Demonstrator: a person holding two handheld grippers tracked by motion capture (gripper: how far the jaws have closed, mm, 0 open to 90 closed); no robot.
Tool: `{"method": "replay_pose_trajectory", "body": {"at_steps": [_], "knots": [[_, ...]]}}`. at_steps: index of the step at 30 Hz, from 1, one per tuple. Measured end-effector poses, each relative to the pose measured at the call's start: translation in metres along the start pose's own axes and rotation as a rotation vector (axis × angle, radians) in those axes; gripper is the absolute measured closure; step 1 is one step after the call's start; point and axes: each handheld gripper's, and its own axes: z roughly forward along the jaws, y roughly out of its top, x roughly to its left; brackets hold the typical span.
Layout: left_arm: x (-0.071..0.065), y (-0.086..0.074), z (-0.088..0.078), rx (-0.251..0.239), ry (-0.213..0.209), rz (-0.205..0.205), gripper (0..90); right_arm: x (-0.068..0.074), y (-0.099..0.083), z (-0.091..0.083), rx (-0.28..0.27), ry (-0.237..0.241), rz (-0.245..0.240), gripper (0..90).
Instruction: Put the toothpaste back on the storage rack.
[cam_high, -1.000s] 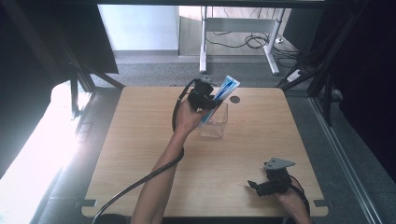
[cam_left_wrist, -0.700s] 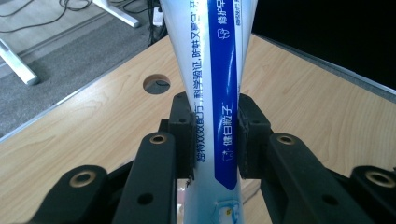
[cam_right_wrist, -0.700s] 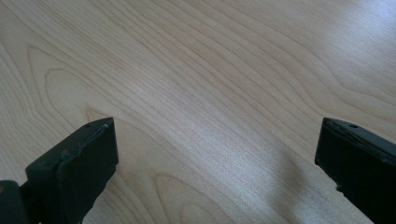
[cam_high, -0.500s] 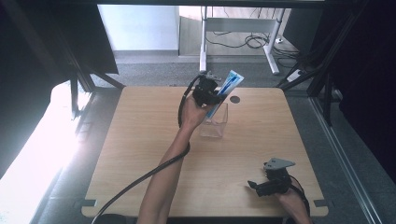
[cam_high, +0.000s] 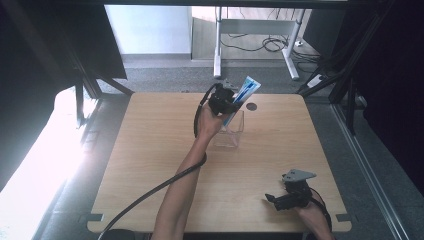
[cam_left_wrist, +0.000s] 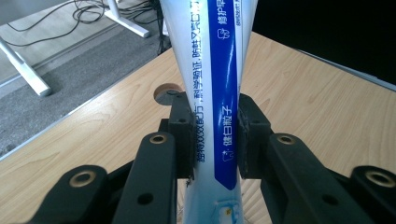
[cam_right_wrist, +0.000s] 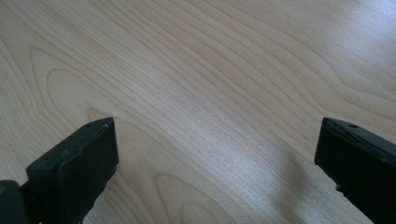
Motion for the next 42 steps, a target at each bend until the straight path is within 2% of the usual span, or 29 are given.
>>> {"method": "replay_pose_trajectory", "body": {"at_steps": [16, 30, 42], "knots": [[-0.005, -0.017, 0.012, 0.007, 0.022, 0.035, 71.9, 0.000, 0.000, 0.001, 0.009, 0.011, -0.003, 0.1], [-0.007, -0.029, 0.016, 0.032, 0.019, 0.057, 71.6, 0.000, 0.000, 0.001, 0.013, 0.010, -0.003, 0.2], [-0.010, -0.033, 0.016, 0.046, 0.012, 0.080, 71.0, 0.001, 0.000, 0.002, 0.015, 0.012, -0.009, 0.3]]}}
